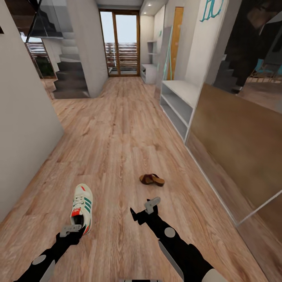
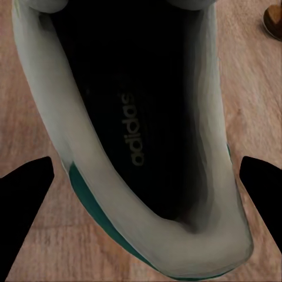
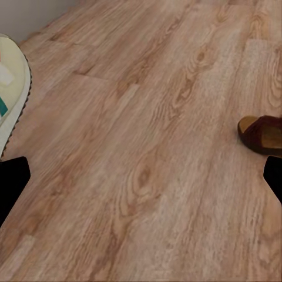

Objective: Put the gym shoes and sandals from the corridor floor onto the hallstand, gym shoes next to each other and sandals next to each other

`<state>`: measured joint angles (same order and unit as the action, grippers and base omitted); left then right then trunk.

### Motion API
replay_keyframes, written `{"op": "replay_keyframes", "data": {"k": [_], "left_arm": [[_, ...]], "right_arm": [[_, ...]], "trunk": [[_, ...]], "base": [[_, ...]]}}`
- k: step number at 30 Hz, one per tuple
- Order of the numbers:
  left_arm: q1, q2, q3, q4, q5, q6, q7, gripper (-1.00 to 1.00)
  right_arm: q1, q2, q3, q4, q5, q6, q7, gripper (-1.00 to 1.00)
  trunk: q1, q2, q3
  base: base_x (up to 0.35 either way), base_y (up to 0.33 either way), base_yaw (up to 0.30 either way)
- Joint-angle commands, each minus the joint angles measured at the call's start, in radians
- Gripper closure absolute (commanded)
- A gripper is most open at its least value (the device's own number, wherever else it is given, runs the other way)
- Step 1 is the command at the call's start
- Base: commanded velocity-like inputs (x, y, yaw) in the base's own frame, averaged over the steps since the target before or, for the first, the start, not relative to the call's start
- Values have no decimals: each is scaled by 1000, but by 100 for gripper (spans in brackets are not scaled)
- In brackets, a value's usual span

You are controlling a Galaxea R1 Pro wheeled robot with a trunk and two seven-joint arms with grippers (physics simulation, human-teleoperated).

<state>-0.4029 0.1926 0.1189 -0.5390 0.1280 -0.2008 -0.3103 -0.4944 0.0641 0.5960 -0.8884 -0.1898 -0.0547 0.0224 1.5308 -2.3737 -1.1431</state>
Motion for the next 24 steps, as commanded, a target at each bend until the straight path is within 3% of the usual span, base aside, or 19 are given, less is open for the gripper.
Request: {"op": "replay_keyframes", "data": {"k": [1, 6, 14, 20, 24], "left_arm": [[-1, -1, 2, 1, 11, 0, -9, 100], [-1, -1, 4, -1, 13, 0, -9, 100], [-1, -1, 3, -3, 13, 0, -9, 100], [-1, -2, 2, -3, 13, 0, -9, 100], [-1, -2, 2, -3, 13, 0, -9, 100]], "right_arm": [[-1, -2, 1, 4, -11, -4, 1, -100], [-1, -3, 2, 6, -12, -3, 1, -100], [-1, -2, -2, 5, -11, -2, -16, -100], [-1, -2, 0, 6, -12, -3, -147, -100], [-1, -1, 1, 7, -11, -4, -172, -100]], "trunk": [[0, 0, -1], [0, 0, -1], [0, 0, -1], [0, 0, -1], [0, 0, -1]], "base": [[248, 230, 0], [274, 207, 0], [336, 13, 0], [338, 0, 0], [338, -42, 0]]}}
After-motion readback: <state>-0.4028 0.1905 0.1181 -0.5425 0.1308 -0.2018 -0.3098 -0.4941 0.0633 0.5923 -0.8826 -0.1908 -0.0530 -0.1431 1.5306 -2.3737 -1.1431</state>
